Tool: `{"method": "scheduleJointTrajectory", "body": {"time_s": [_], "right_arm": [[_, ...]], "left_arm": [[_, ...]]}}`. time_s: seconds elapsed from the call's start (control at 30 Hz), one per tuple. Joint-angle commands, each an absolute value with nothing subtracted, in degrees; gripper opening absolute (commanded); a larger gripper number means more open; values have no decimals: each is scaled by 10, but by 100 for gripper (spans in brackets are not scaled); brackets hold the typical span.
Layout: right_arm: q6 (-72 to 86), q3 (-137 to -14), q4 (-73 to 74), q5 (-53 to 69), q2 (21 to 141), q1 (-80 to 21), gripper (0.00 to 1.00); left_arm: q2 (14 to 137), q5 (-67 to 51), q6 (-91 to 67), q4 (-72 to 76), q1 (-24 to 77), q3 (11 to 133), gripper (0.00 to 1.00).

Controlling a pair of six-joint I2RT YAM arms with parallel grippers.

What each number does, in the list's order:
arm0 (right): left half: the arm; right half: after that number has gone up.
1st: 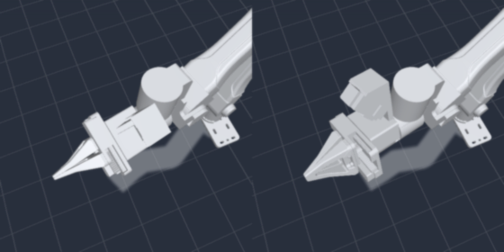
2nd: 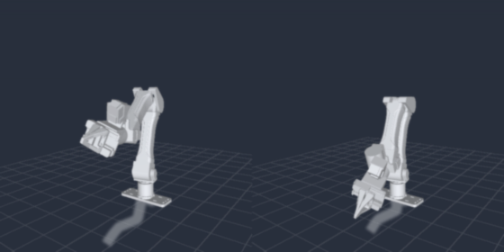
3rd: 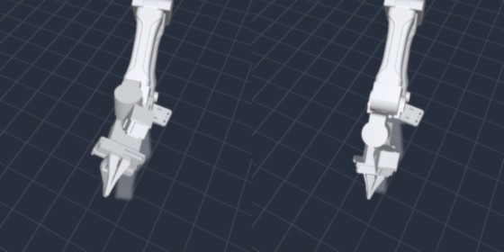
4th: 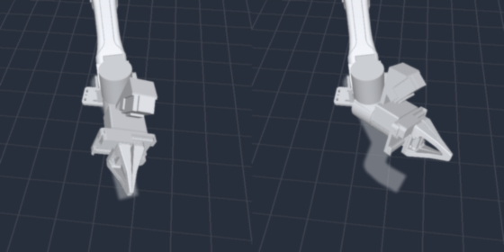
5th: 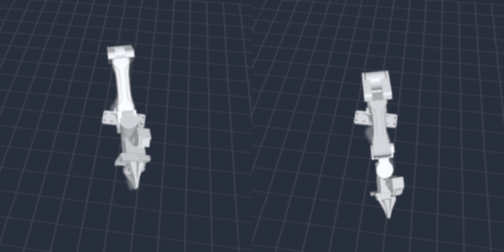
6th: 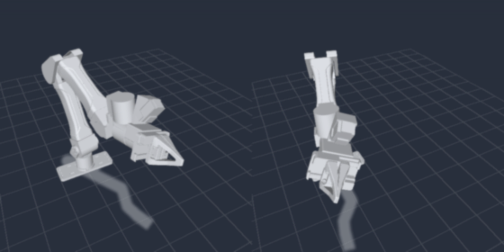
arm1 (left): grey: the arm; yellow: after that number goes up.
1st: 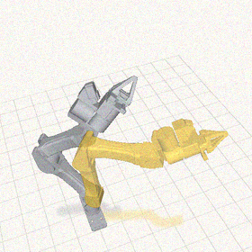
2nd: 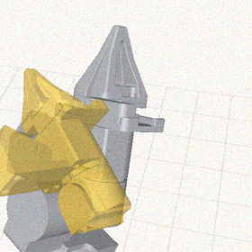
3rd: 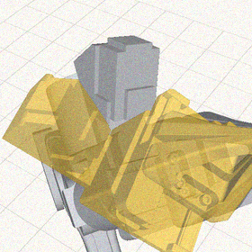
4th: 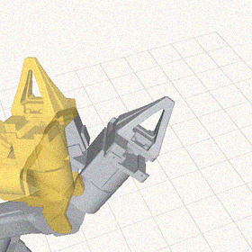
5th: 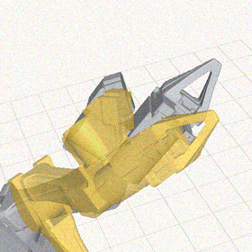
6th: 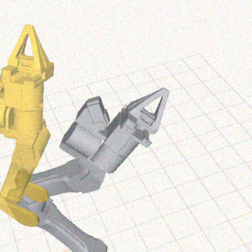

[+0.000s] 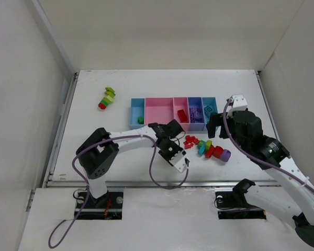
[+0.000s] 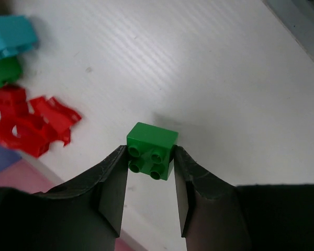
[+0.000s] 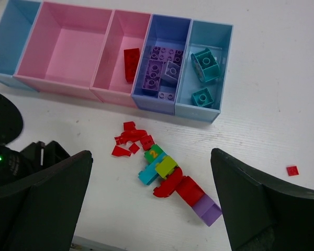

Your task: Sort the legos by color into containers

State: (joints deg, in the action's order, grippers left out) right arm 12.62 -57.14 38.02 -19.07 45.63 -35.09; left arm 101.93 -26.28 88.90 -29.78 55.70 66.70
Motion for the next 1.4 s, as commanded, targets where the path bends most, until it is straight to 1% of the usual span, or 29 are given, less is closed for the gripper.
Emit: {"method": "scheduleJointTrajectory", "body": {"time_s": [0.0,0.07,0.1,0.17,0.2,0.23,0.27,0.3,0.33,0.37,0.43,0.5,0.57,0.73,0.97,1.03,1.07,1.23,1.27,1.3,1.33,1.37], "right_arm": [[117,-572,337,-198,458,-355,100],[112,-572,314,-191,466,-355,100],[112,-572,307,-191,466,-355,100],[112,-572,288,-183,491,-355,100],[106,-572,282,-178,501,-355,100],[106,-578,282,-178,511,-355,100],[106,-578,275,-172,521,-355,100],[106,-584,269,-172,541,-355,100],[100,-591,269,-167,552,-355,100],[100,-591,262,-159,561,-355,100],[92,-604,246,-151,585,-355,100],[85,-609,229,-144,600,-355,100],[73,-623,222,-134,627,-355,100],[62,-638,216,-128,651,-355,100],[68,-643,205,-122,670,-355,100],[69,-643,205,-122,670,-355,100],[69,-643,205,-122,670,-355,100],[75,-643,210,-122,670,-355,100],[75,-643,210,-122,670,-355,100],[75,-649,210,-128,670,-355,100],[69,-650,215,-128,675,-355,100],[69,-656,215,-128,675,-355,100]], "left_arm": [[946,-330,772,-326,541,693,0],[911,-341,722,-308,524,693,0],[899,-347,655,-299,504,693,0],[867,-347,578,-254,476,699,0],[859,-324,533,-234,442,699,0],[852,-304,442,-213,424,699,0],[846,-281,401,-194,404,704,0],[846,-259,369,-173,385,704,0],[846,-226,344,-168,344,711,0],[846,-215,296,-163,321,717,0],[861,-191,252,-155,261,722,0],[879,-185,197,-148,229,729,0],[927,-194,173,-153,194,744,0],[976,-186,157,-158,162,774,0],[982,-167,157,-122,162,756,0],[987,-150,157,-122,162,756,3],[987,-150,163,-122,162,750,7],[974,-166,185,-136,162,744,51],[968,-166,185,-136,162,737,78],[962,-173,193,-136,162,730,91],[946,-178,206,-131,162,722,100],[937,-178,207,-131,162,722,100]]}}
